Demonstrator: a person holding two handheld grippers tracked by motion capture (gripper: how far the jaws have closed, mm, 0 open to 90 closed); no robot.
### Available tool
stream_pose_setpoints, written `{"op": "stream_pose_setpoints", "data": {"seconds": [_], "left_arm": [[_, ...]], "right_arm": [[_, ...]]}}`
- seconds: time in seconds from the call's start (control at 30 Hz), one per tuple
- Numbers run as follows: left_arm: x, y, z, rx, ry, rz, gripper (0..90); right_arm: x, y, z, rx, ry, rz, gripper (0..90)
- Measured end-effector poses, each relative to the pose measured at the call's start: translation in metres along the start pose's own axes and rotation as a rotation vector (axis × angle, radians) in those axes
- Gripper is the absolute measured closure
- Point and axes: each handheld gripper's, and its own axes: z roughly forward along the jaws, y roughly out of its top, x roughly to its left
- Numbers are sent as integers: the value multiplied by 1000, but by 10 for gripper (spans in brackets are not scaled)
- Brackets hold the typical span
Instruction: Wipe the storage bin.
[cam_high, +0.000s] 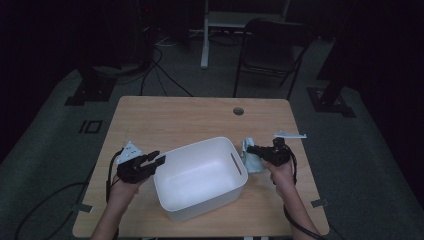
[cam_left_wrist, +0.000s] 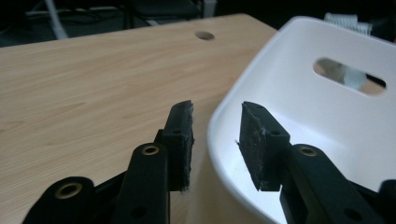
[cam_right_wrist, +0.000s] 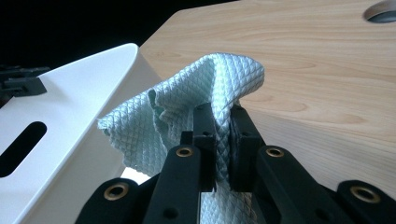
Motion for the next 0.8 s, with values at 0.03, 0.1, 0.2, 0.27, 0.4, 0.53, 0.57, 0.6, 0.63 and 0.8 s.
{"op": "stream_pose_setpoints", "data": {"seconds": [0.03, 0.1, 0.2, 0.27, 0.4, 0.53, 0.57, 0.6, 0.63, 0.8], "left_arm": [[0, 0, 2, 2, -6, 1, 635], [0, 1, 4, 9, -8, 3, 649], [2, 0, 7, 8, -13, -12, 700], [4, -1, 8, 0, -14, -28, 757], [3, -1, 8, -5, -8, -19, 767], [1, -2, 7, -7, -6, -10, 787], [0, -3, 6, -9, -2, -10, 793], [-1, -3, 5, -6, 7, -7, 794], [-1, -3, 4, -6, 16, -9, 797], [-6, -6, -1, -3, 42, -32, 803]], "right_arm": [[-1, 0, -3, -8, 0, 7, 838], [-2, -1, -8, -13, -3, 19, 838], [-4, -6, -13, -16, -1, 35, 837], [-4, -10, -17, -22, -3, 46, 837], [-5, -18, -23, -42, 9, 67, 837], [-6, -25, -26, -43, 7, 74, 837], [-6, -27, -26, -42, 7, 77, 837], [-7, -28, -27, -42, 5, 80, 837], [-7, -29, -28, -45, 4, 84, 838], [-9, -33, -33, -57, 4, 95, 837]]}}
